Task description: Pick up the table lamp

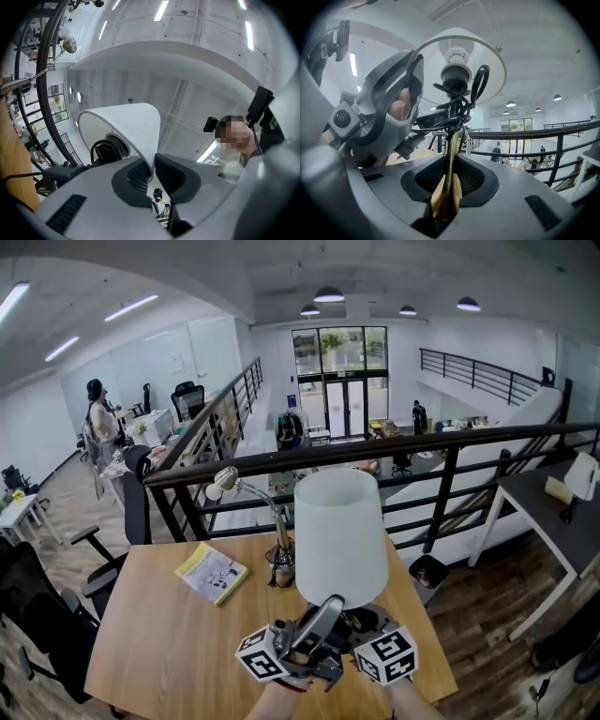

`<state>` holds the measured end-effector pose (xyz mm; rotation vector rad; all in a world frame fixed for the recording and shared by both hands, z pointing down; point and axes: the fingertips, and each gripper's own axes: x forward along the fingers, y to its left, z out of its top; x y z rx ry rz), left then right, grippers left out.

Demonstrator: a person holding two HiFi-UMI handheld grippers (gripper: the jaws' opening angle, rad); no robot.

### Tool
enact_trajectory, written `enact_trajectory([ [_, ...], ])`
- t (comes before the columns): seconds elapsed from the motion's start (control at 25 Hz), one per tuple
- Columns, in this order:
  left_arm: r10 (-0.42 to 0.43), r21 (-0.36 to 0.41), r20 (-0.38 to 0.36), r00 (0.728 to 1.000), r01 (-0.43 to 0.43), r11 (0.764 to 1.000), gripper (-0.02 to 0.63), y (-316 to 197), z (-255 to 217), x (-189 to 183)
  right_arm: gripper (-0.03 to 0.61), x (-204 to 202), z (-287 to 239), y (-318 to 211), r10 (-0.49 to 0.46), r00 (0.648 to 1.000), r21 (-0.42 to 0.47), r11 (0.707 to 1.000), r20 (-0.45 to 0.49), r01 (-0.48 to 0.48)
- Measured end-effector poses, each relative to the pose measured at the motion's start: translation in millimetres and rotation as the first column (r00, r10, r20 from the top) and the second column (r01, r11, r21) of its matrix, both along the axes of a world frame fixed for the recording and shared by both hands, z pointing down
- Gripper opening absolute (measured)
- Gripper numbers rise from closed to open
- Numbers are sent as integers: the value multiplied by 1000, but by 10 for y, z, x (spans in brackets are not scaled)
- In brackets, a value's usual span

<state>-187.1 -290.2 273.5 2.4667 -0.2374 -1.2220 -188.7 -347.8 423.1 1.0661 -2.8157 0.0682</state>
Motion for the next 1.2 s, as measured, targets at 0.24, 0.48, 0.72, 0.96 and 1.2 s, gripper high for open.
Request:
enact_trajectory([
  [0.24, -10, 15, 1, 1000, 10, 1000, 28, 11, -76, 48, 95, 37, -83, -5, -15, 1000, 15, 1000, 1, 14],
  [0.48, -20, 33, 8, 1000, 19, 999, 28, 5, -167, 54, 95, 34, -187, -30, -25, 1000, 32, 999, 9, 25],
  [0.72, -29, 46, 16, 999, 28, 999, 26, -7, -241, 67, 95, 20, -258, -51, -35, 999, 37, 999, 23, 34],
  [0.96, -31, 51, 12, 999, 30, 998, 26, -8, -265, 59, 95, 20, -287, -55, -35, 999, 44, 998, 19, 35],
  [1.2, -23, 56, 10, 1000, 23, 998, 26, -15, -285, 81, 95, 45, -310, -66, -27, 999, 50, 998, 21, 26],
])
